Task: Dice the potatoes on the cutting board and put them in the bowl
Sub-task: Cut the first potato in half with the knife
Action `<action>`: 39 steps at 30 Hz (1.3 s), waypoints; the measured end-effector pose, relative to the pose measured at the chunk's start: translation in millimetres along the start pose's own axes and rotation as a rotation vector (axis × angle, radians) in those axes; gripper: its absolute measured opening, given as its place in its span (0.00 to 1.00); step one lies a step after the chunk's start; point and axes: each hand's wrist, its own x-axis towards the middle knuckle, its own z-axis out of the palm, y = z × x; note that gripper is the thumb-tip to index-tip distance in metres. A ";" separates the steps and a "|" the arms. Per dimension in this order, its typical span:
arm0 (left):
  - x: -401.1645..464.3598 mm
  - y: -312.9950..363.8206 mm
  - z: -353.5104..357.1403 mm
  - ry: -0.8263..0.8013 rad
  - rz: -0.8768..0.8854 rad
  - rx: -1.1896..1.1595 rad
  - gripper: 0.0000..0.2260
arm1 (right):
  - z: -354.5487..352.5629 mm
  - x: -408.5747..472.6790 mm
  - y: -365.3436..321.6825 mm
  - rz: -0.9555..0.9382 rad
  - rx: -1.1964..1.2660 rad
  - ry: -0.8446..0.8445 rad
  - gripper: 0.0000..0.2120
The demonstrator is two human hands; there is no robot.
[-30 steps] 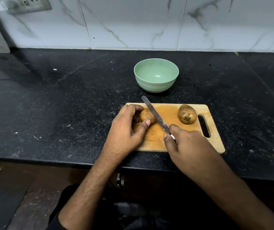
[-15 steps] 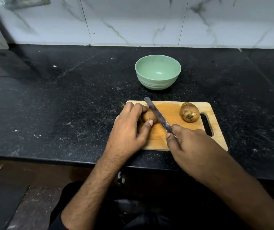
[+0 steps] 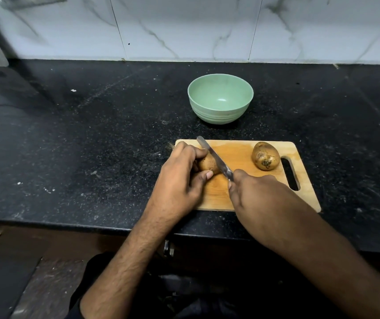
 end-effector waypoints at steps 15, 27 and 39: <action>-1.1 0.8 0.2 -0.001 -0.034 0.047 0.13 | 3.5 15.2 -9.9 0.008 -0.080 0.010 0.11; -2.9 5.7 -1.0 0.011 -0.091 0.057 0.14 | -1.6 17.4 3.9 -0.027 -0.145 -0.137 0.14; 0.5 3.6 -1.7 -0.013 -0.182 0.006 0.12 | -8.0 -19.4 36.5 -0.077 -0.147 -0.168 0.06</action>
